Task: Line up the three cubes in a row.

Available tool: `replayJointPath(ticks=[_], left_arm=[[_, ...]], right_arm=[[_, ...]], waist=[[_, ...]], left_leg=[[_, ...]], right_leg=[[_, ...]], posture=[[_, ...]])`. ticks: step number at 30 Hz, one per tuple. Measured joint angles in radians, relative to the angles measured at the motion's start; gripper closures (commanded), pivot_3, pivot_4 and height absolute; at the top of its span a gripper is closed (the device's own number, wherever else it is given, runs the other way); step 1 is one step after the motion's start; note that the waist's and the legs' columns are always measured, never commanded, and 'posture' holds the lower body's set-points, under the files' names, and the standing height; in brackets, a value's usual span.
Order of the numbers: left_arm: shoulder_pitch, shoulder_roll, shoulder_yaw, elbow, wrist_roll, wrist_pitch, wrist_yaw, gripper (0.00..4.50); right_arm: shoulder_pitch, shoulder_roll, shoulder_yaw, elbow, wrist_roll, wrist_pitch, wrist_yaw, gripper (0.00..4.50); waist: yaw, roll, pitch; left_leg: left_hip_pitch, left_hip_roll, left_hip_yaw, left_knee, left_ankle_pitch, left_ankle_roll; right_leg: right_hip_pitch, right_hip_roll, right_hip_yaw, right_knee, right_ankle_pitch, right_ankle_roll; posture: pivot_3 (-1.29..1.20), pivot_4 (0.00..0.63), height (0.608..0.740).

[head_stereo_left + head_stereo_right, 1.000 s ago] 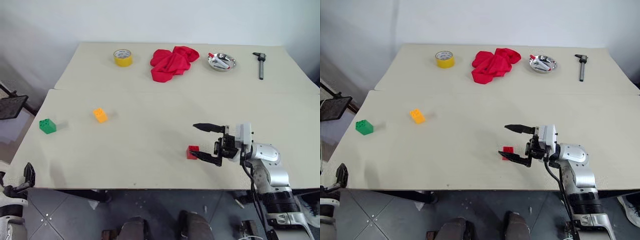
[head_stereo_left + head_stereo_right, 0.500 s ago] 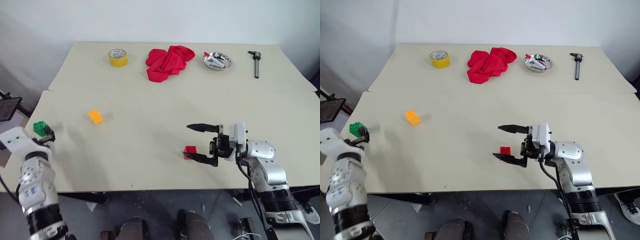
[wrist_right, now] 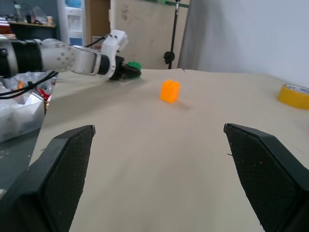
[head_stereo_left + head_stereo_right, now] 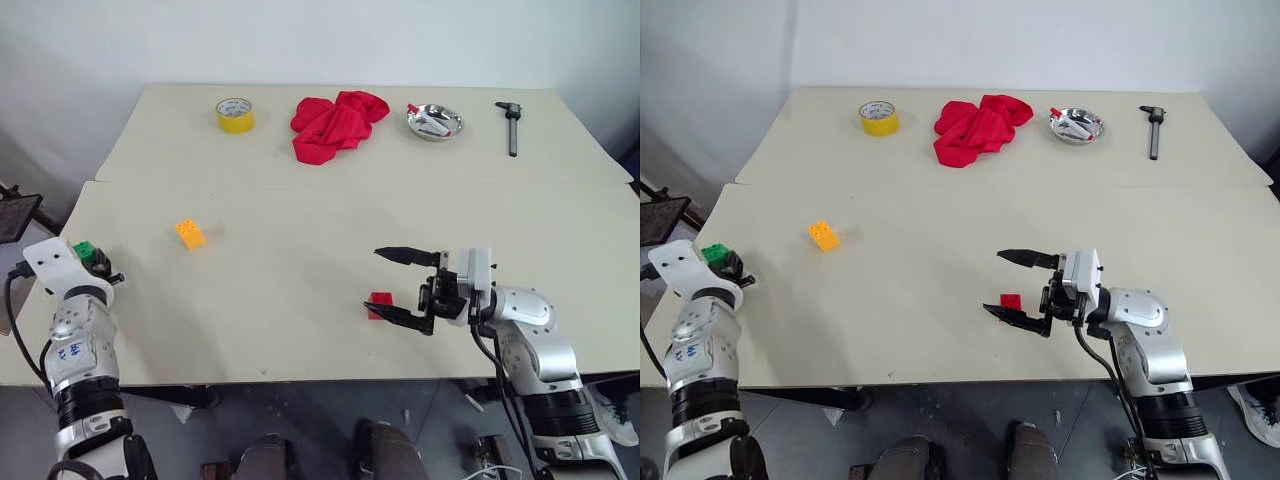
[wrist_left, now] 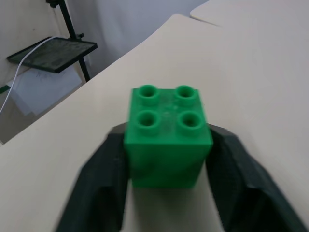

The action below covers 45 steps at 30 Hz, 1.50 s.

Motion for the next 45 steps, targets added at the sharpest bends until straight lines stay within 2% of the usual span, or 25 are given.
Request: replayJointPath(ticks=[3,4,6,9,10,11,15,20,29,31,35,38,41,43,45], left_arm=[[0.023,-0.006,0.010,-0.107,-0.144,-0.003,-0.190,2.99],[0.058,0.014,-0.003,-0.177,-0.216,0.005,-0.325,2.99],[0.210,0.169,-0.094,-0.373,-0.341,0.060,-0.681,2.99],[0.262,0.361,-0.255,-0.438,-0.296,0.039,-0.998,2.99],[0.227,0.383,-0.345,-0.407,-0.236,-0.006,-1.087,2.99],[0.140,0.339,-0.434,-0.356,-0.195,-0.034,-1.153,2.99],[-0.073,0.136,-0.641,-0.224,-0.141,-0.081,-1.246,2.99],[-0.156,0.050,-0.790,-0.046,-0.024,-0.182,-1.350,2.99],[-0.214,-0.003,-0.794,0.096,0.066,-0.322,-1.319,2.99],[-0.214,-0.006,-0.791,0.096,0.068,-0.319,-1.316,2.26],[-0.198,-0.004,-0.782,0.081,0.054,-0.284,-1.340,1.07],[-0.183,-0.002,-0.729,0.032,0.013,-0.240,-1.321,0.25],[-0.162,0.048,-0.598,-0.022,-0.039,-0.222,-1.244,0.25],[-0.110,0.119,-0.429,-0.076,-0.094,-0.203,-1.153,0.25],[-0.036,0.154,-0.316,-0.139,-0.135,-0.171,-1.087,0.12]], right_arm=[[0.022,-0.015,-0.006,-0.010,-0.007,-0.001,-0.016,0.00],[0.027,-0.017,-0.012,-0.017,-0.007,0.000,-0.023,0.00],[0.060,-0.053,-0.048,-0.046,-0.005,0.001,-0.037,0.00],[0.097,-0.099,-0.109,-0.048,-0.003,0.002,-0.041,0.00],[0.116,-0.107,-0.124,-0.049,-0.003,-0.001,-0.040,0.00],[0.138,-0.118,-0.130,-0.044,-0.007,-0.003,-0.036,0.00],[0.160,-0.119,-0.121,-0.045,-0.015,-0.003,-0.035,0.00],[0.189,-0.125,-0.131,-0.059,-0.015,0.002,-0.043,0.00],[0.232,-0.128,-0.135,-0.121,-0.014,0.006,-0.075,0.00],[0.235,-0.128,-0.135,-0.125,-0.014,0.010,-0.079,0.00],[0.232,-0.128,-0.129,-0.124,-0.012,0.023,-0.080,0.00],[0.217,-0.128,-0.122,-0.123,-0.010,0.024,-0.077,0.00],[0.176,-0.114,-0.108,-0.124,0.010,0.036,-0.073,0.00],[0.153,-0.077,-0.107,-0.124,0.024,0.030,-0.086,0.00],[0.136,-0.059,-0.100,-0.126,0.032,0.040,-0.098,0.00]], waist=[[0.006,-0.001,0.000],[0.004,-0.001,0.000],[-0.004,-0.001,0.001],[-0.001,0.005,0.002],[0.005,0.008,0.002],[0.020,0.013,0.002],[0.025,0.009,0.001],[-0.006,0.009,0.001],[0.011,0.007,0.002],[0.013,0.007,0.002],[0.012,0.007,0.003],[0.012,0.006,0.003],[0.004,0.005,0.003],[-0.011,0.005,0.003],[-0.016,0.006,0.003]], left_leg=[[-0.001,0.000,-0.002,0.002,0.000,0.000],[-0.001,0.000,-0.001,0.002,0.000,0.000],[0.000,0.000,0.000,0.000,-0.001,-0.002],[0.000,0.000,0.008,-0.001,-0.001,-0.002],[0.000,0.000,0.010,-0.001,0.000,-0.003],[0.000,-0.001,0.010,-0.001,0.002,-0.002],[-0.001,-0.002,0.010,0.000,0.005,-0.001],[-0.001,0.000,0.011,-0.004,0.004,-0.002],[-0.002,-0.001,0.009,0.001,0.004,-0.001],[-0.002,-0.001,0.009,0.001,0.004,-0.001],[-0.002,-0.001,0.009,0.001,0.004,-0.001],[-0.002,-0.001,0.007,0.001,0.004,-0.001],[-0.001,0.001,0.001,0.001,0.004,-0.001],[0.000,0.001,0.000,-0.001,0.004,-0.002],[0.001,0.001,-0.001,-0.002,0.004,-0.002]], right_leg=[[0.000,-0.001,0.000,0.000,0.000,0.000],[0.000,-0.001,0.000,0.000,0.000,0.000],[-0.001,0.000,0.001,0.000,0.000,0.000],[0.000,0.002,0.001,-0.003,-0.001,-0.001],[0.001,0.002,0.001,-0.004,-0.002,-0.002],[0.002,0.002,0.002,-0.006,-0.002,-0.002],[0.001,0.002,0.003,-0.005,-0.001,-0.003],[-0.002,0.004,0.002,-0.003,-0.001,-0.003],[0.000,0.001,0.003,-0.003,-0.001,-0.003],[0.000,0.001,0.003,-0.003,-0.001,-0.003],[0.000,0.001,0.002,-0.002,-0.001,-0.003],[0.000,0.001,0.002,-0.002,-0.001,-0.003],[-0.001,0.001,0.003,-0.001,-0.001,-0.003],[-0.001,0.001,0.003,0.001,-0.001,-0.003],[-0.001,0.000,0.002,0.002,-0.001,-0.002]], posture=[[0.00,0.150,0.740],[0.00,0.150,0.740],[0.00,0.150,0.740],[0.00,0.150,0.740],[0.00,0.150,0.740],[0.00,0.150,0.740],[0.00,0.150,0.740],[0.00,0.150,0.740],[0.00,0.150,0.740],[0.00,0.150,0.740],[0.00,0.150,0.740],[0.00,0.150,0.740],[0.00,0.150,0.740],[0.00,0.150,0.740],[0.00,0.150,0.740]])
